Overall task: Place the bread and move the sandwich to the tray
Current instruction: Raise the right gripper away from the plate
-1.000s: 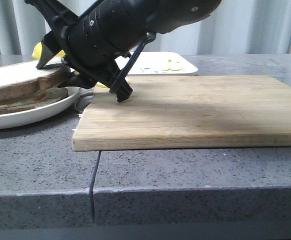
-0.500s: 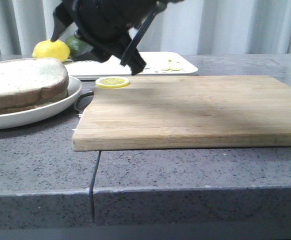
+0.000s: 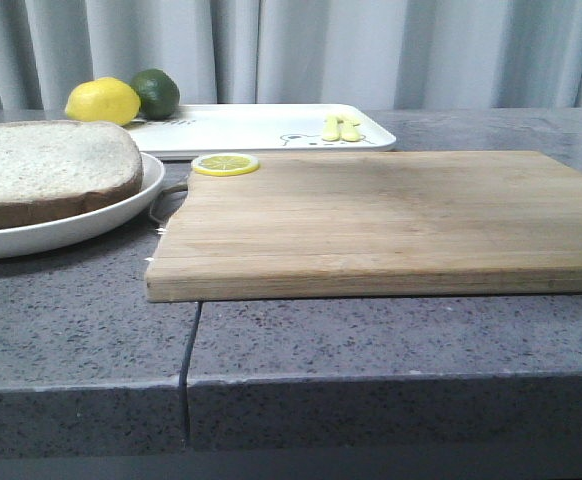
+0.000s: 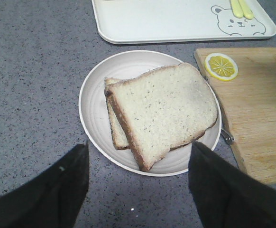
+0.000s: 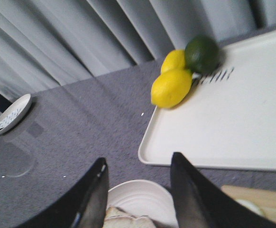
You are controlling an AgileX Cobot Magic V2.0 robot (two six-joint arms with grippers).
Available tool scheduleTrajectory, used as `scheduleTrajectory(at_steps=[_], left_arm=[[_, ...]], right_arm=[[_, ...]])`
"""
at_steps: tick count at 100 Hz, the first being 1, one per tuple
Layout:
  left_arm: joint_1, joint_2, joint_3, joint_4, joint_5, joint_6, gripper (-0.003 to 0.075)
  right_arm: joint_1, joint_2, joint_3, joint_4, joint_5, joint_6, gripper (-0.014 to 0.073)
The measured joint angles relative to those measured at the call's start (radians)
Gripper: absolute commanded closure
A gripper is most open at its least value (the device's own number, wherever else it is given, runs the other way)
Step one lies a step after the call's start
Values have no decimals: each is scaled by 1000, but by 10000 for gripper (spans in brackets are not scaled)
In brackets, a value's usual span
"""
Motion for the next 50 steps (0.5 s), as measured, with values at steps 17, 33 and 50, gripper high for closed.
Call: scheduleTrajectory(at_steps=[17,33,50], left_arm=[[0,0,0,0,0,0,303],[0,0,0,0,0,0,303],[0,0,0,0,0,0,303]], right_arm=[[-105,-166,121,-177,6,0,258],[-232,-340,269,-362,41,44,258],[-374,-521,400,-586,103,202,258]])
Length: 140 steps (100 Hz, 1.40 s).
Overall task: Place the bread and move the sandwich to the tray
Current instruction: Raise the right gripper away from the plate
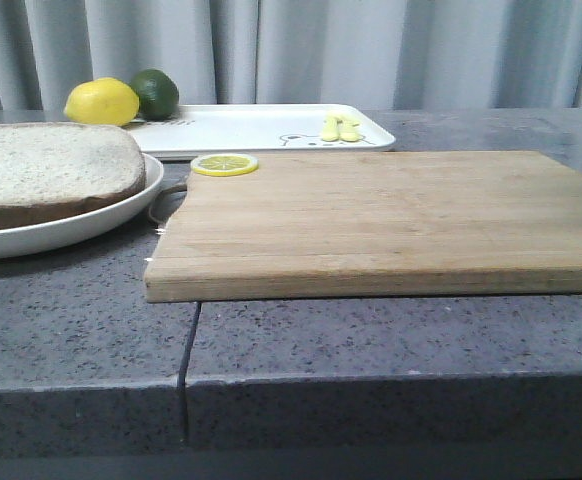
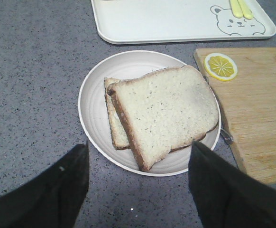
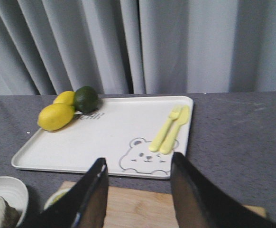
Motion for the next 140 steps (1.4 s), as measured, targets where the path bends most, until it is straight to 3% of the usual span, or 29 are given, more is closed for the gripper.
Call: scheduleTrajectory(at_steps=[37,53,93,140], left_arm=[[0,0,0,0,0,0,303],[0,0,0,0,0,0,303],[0,0,0,0,0,0,303],[0,0,0,0,0,0,303]], right_arm=[[-221,-295,166,-624,194,524,258],[-251,-380,202,-781,266,625,258],[-251,-568,341,-826,281,645,258],[-251,-575,352,-827,282,645,258]])
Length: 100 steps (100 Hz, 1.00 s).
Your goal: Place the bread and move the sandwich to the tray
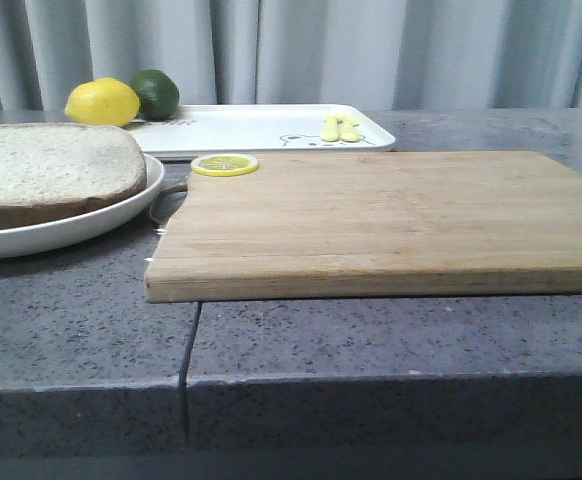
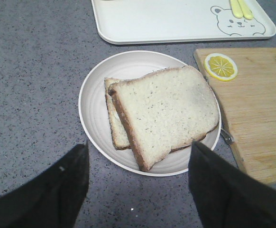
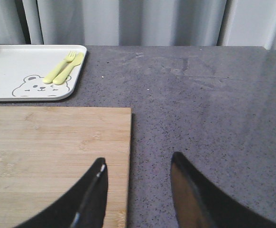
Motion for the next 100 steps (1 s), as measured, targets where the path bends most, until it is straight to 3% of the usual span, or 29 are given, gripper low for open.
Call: scheduleTrajectory(at_steps=[71,100], left_arm=[[0,0,0,0,0,0,304],[0,10,-2,14,-17,-20,346]], right_arm=[[0,0,0,0,0,0,258],[0,0,0,0,0,0,258]])
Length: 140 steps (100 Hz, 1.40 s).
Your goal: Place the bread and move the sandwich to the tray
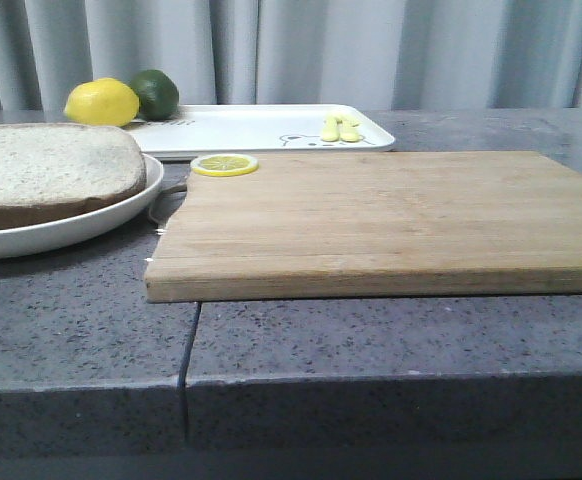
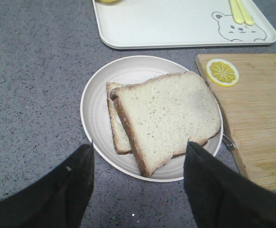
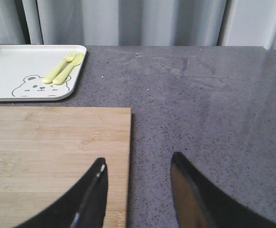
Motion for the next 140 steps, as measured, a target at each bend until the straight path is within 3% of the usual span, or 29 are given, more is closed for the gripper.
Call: scheduleTrajectory(at_steps=[38,89,140], left_arm=[[104,190,0,39,-20,-56,346],[105,455,0,-26,-131,-56,346],[105,588,0,-70,-207,-56,346]], right_arm=[[0,0,0,0,0,0,258],[0,0,0,0,0,0,258],[0,0,0,0,0,1,258]])
